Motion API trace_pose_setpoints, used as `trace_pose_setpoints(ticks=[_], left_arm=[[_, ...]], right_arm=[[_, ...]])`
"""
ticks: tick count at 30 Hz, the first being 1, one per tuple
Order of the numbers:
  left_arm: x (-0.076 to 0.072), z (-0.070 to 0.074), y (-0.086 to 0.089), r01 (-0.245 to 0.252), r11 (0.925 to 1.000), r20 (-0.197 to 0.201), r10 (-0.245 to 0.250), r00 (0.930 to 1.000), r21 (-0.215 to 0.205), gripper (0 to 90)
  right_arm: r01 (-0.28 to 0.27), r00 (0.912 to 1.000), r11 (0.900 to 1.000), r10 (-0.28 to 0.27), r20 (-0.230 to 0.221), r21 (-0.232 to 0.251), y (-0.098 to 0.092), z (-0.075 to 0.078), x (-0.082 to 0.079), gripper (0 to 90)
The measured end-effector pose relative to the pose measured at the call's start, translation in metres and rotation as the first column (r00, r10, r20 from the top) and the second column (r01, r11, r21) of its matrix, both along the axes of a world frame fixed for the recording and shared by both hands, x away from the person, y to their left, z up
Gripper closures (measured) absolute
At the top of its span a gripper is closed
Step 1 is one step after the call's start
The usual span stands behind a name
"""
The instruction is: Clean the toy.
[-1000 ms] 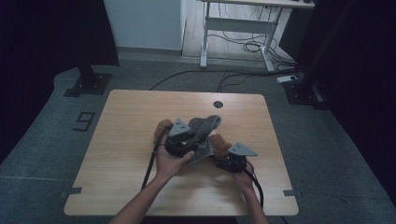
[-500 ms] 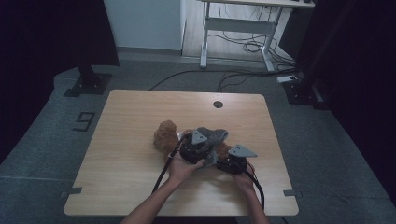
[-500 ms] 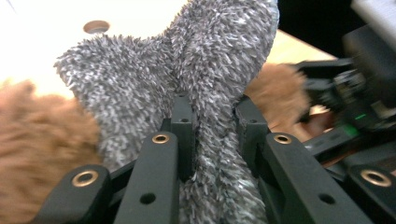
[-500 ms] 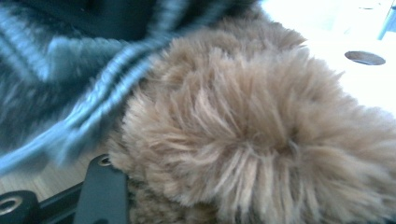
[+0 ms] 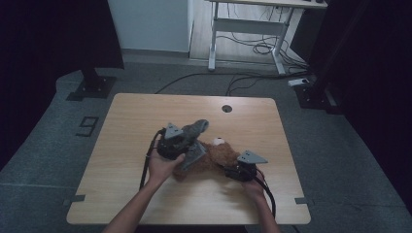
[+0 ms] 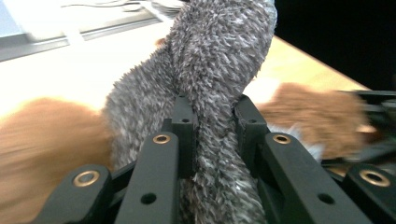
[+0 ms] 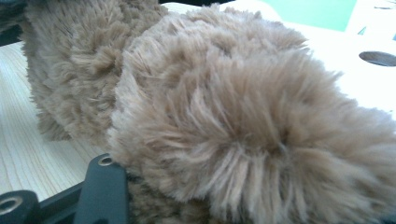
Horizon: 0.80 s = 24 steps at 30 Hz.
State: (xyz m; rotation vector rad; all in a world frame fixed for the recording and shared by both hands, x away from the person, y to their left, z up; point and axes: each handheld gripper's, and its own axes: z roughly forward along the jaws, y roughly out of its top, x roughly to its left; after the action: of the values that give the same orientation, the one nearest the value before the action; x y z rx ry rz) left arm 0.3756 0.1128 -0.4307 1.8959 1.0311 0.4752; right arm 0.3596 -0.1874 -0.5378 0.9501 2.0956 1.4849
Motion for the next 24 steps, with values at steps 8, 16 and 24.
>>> trace_pose_setpoints(ticks=[8, 16, 24], left_arm=[[0.018, -0.041, 0.073, -0.158, 0.9874, -0.137, 0.157, 0.9780, 0.003, 74.1], [0.004, -0.027, 0.089, -0.142, 0.9842, -0.106, 0.131, 0.9857, -0.105, 74.1], [-0.020, 0.017, 0.031, 0.040, 0.9941, 0.021, -0.038, 0.9991, -0.101, 74.0]], right_arm=[[-0.005, 1.0000, 1.000, 0.005, 0.002, -0.001, -0.001, 0.000, 0.000, 40.8], [-0.001, 1.0000, 1.000, 0.001, -0.002, 0.005, -0.002, -0.001, 0.001, 40.8], [0.004, 1.0000, 1.000, -0.004, -0.005, 0.008, -0.001, -0.001, 0.001, 40.8]])
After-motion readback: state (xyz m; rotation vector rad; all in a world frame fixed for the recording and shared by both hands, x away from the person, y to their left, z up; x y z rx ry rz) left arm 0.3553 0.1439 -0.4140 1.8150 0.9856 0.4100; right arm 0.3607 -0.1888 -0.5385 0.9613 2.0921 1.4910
